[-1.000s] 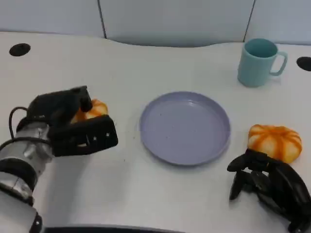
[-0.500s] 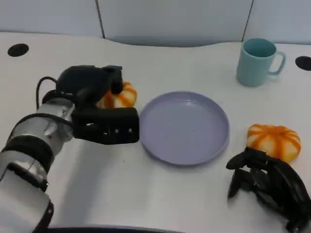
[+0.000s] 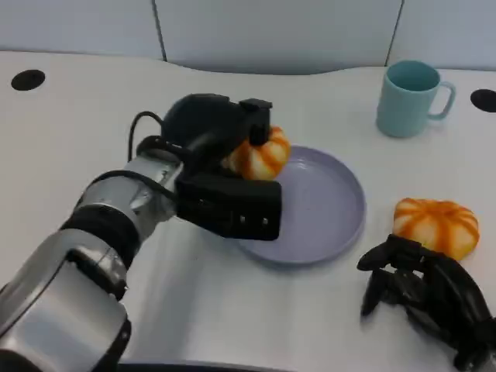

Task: Grasp the bread from the table and place it into the plate.

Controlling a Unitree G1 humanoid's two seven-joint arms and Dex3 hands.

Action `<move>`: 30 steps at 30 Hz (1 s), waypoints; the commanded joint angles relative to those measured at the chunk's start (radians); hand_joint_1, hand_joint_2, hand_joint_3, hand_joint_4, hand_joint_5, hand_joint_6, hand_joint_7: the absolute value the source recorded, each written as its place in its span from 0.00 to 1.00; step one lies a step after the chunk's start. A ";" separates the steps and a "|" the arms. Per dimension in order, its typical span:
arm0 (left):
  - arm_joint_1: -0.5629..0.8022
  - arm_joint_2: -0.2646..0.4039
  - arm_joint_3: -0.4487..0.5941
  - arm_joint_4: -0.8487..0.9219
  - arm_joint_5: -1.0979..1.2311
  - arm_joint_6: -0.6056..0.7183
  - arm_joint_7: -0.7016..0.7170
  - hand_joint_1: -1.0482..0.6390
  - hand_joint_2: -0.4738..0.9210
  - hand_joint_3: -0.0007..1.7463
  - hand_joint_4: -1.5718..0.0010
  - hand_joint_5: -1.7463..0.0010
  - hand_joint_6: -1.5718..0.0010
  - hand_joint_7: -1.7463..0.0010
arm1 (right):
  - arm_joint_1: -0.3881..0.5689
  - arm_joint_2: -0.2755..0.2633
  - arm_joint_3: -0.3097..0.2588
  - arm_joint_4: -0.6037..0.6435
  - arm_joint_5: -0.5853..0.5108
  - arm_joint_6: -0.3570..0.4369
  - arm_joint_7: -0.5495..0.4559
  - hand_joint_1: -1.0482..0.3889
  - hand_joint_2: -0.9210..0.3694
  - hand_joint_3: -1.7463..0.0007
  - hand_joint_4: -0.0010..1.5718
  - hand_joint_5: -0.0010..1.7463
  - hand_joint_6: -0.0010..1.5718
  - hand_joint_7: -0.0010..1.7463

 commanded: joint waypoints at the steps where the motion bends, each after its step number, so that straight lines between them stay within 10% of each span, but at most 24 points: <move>1: -0.024 -0.021 -0.012 0.003 0.010 -0.010 0.028 0.48 0.71 0.54 0.37 0.00 0.55 0.00 | 0.022 0.006 -0.002 0.048 -0.004 0.017 0.004 0.34 0.00 0.94 0.38 0.94 0.46 0.60; 13: -0.003 -0.081 -0.047 0.024 0.033 -0.016 0.054 0.40 0.84 0.35 0.38 0.00 0.62 0.00 | 0.018 0.014 -0.005 0.048 0.011 0.017 0.025 0.33 0.00 0.94 0.39 0.94 0.45 0.61; 22: -0.009 -0.083 -0.049 0.029 0.015 -0.037 -0.002 0.39 0.75 0.49 0.39 0.00 0.58 0.00 | 0.017 0.018 -0.005 0.057 0.009 -0.002 0.023 0.31 0.00 0.96 0.40 0.93 0.47 0.59; 26: -0.013 -0.080 -0.041 0.032 0.005 -0.038 -0.056 0.28 0.93 0.14 0.63 0.00 0.76 0.05 | 0.020 0.019 -0.004 0.049 0.008 0.013 0.010 0.33 0.00 0.95 0.39 0.93 0.47 0.60; 30: -0.025 -0.076 -0.035 0.027 -0.008 -0.045 -0.136 0.17 1.00 0.05 0.81 0.21 0.81 0.33 | 0.019 0.017 -0.001 0.047 0.006 0.016 0.011 0.33 0.00 0.96 0.40 0.94 0.46 0.60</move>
